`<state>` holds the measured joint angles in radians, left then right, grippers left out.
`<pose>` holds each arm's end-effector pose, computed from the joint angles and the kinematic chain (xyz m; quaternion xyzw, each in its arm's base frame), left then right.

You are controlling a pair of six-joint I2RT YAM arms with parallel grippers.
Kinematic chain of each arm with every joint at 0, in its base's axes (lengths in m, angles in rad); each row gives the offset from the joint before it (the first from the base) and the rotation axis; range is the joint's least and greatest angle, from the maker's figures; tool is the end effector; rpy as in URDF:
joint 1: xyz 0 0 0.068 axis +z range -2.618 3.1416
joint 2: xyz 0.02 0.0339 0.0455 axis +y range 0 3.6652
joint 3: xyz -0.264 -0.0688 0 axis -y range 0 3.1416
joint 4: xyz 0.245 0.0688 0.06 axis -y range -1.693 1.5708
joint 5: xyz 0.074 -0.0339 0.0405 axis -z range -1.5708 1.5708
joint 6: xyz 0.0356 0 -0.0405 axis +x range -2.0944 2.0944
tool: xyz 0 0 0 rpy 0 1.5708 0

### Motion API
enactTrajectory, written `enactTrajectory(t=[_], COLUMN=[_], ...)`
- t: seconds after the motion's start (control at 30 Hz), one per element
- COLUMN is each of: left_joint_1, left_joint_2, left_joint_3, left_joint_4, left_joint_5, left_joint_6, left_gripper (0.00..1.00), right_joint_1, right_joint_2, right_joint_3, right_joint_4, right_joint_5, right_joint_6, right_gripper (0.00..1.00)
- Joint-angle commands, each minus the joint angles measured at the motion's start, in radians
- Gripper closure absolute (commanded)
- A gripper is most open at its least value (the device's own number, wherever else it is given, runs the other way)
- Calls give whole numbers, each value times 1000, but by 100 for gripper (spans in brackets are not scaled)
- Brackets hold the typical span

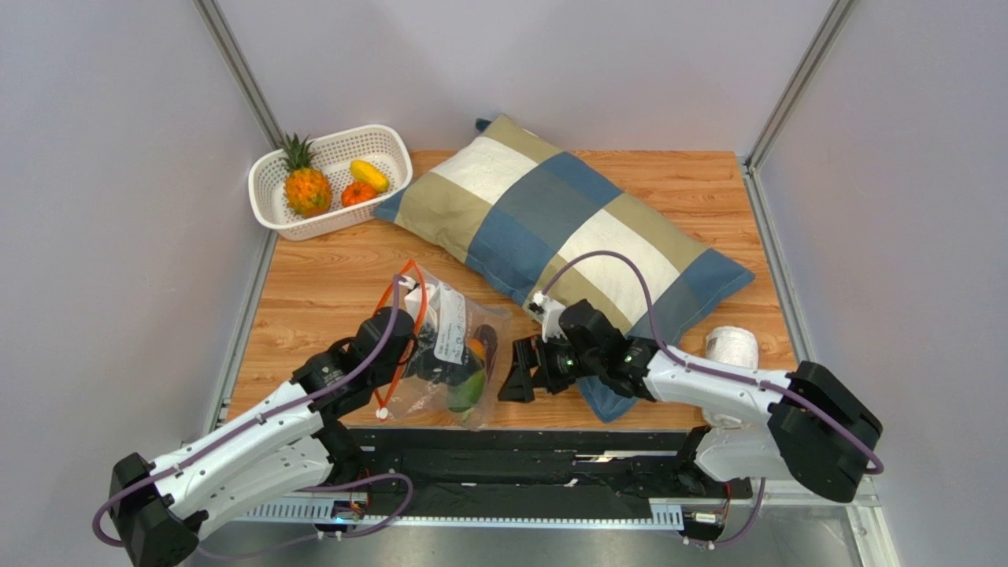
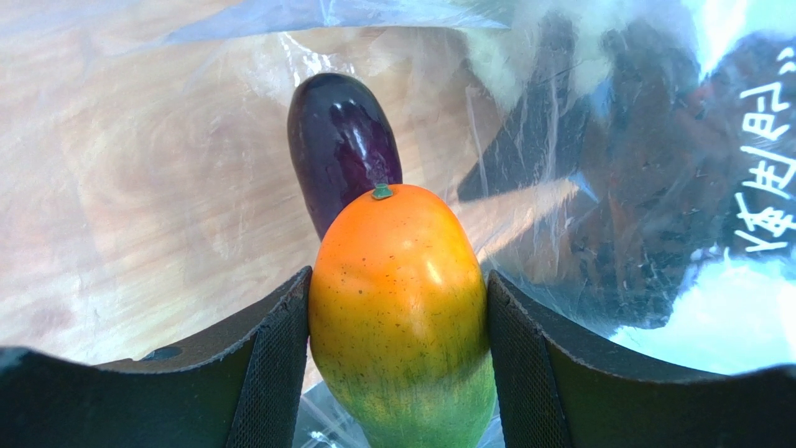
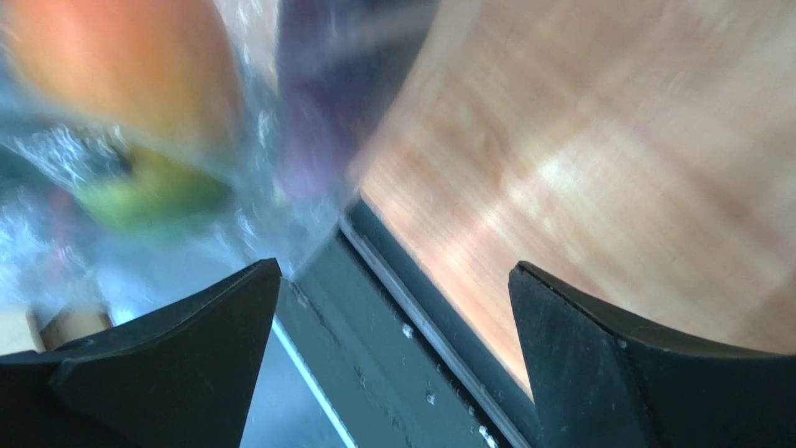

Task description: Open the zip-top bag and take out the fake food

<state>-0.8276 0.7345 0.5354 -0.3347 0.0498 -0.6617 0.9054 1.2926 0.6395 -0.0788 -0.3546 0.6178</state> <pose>0.1140 -0.1267 0.2451 0.0842 0.8643 -0.3517 0.3496 0.1498 0.2109 0.1944 -0.1999 0.8794 0.3932 0.1790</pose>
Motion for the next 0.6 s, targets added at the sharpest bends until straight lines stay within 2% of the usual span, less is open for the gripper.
enactTrajectory(t=[0.0, 0.17, 0.33, 0.4, 0.5, 0.57], left_joint_1=[7, 22, 22, 24, 24, 25], left_joint_2=[25, 19, 5, 3, -13, -27], left_joint_3=[83, 97, 83, 81, 87, 94], left_joint_4=[-10, 20, 106, 114, 106, 85], left_joint_5=[119, 183, 251, 275, 286, 285], left_joint_6=[91, 36, -36, -59, -59, -52], left_gripper=[100, 100, 100, 100, 100, 100], right_joint_1=[7, 75, 78, 82, 84, 82], right_joint_2=[-90, -61, -32, -3, 62, 95], right_joint_3=[-151, -184, -250, -242, -225, -260], right_joint_4=[348, 485, 716, 732, 731, 842], right_joint_5=[-208, -238, -144, -104, -87, -89], right_joint_6=[5, -24, 28, 36, 28, 51], right_gripper=[1, 0, 0, 1, 11, 21])
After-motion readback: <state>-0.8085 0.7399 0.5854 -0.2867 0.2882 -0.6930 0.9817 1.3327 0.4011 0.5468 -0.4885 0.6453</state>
